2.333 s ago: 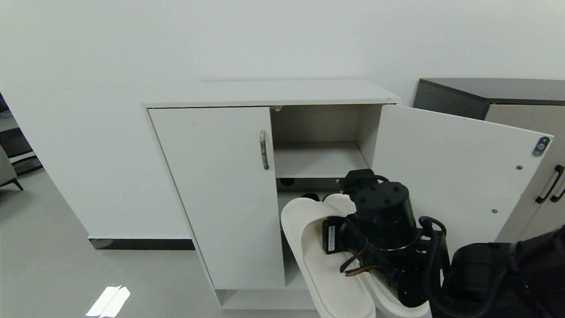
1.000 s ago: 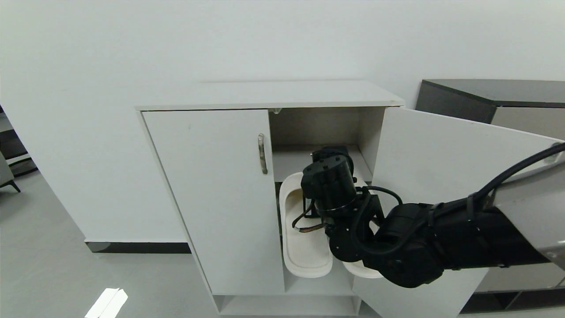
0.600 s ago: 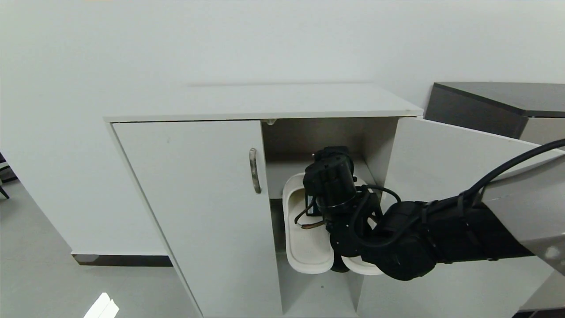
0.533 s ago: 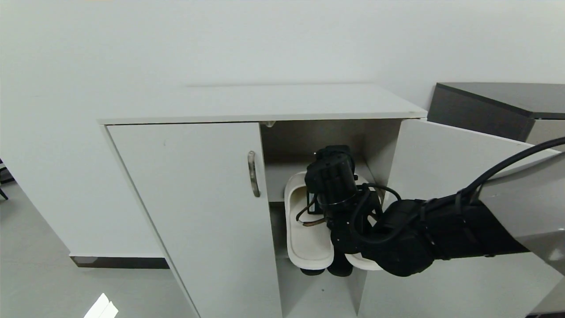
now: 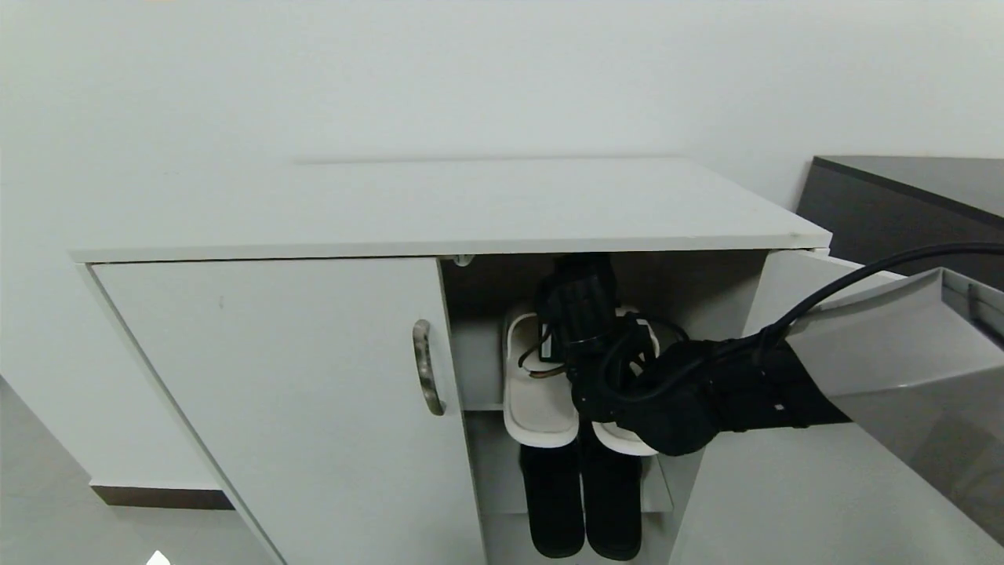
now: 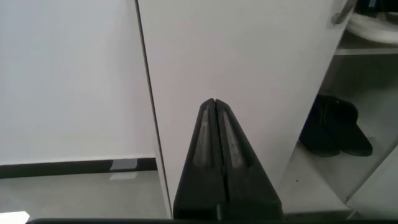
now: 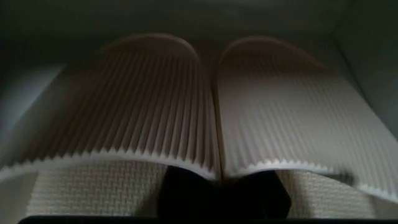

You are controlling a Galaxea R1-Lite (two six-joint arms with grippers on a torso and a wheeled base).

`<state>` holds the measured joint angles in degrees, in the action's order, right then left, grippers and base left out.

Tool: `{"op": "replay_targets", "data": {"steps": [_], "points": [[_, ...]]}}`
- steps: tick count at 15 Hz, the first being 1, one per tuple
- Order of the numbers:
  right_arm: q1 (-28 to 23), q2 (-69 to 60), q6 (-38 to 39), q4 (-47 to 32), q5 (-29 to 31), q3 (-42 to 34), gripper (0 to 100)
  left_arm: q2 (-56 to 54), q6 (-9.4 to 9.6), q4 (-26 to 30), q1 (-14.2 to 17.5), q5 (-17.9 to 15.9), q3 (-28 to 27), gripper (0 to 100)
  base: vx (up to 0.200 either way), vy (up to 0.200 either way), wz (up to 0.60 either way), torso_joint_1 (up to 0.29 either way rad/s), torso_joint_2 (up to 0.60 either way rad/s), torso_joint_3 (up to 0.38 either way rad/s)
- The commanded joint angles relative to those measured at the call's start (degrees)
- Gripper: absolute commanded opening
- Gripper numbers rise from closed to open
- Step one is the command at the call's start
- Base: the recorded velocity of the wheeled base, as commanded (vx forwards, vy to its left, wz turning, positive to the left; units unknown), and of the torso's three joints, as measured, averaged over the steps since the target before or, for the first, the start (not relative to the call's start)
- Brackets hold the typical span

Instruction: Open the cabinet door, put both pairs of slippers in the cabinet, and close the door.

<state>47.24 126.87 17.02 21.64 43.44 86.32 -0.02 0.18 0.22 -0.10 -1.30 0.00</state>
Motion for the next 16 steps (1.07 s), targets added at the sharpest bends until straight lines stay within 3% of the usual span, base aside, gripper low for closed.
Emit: {"op": "replay_targets", "data": {"steps": [1,8,15,16], "points": [[-1.1,3.5,-1.4,0.2,0.1,4.0,0,0.0,-0.01,0.0,0.0,0.0,0.0,0,0.0,0.0,0.0,0.0,0.0,0.0],[-4.3,10.3,-4.6,0.1,-1.1,13.9,0,0.0,-0.18,0.0,0.0,0.0,0.0,0,0.0,0.0,0.0,0.0,0.0,0.0],[-5.3,11.5,-5.0,-0.2,-3.2,14.1,0,0.0,-0.18,0.0,0.0,0.0,0.0,0,0.0,0.0,0.0,0.0,0.0,0.0],[-5.5,11.5,-5.0,-0.2,-3.2,14.0,100,0.0,-0.18,0.0,0.0,0.0,0.0,0,0.0,0.0,0.0,0.0,0.0,0.0]]}}
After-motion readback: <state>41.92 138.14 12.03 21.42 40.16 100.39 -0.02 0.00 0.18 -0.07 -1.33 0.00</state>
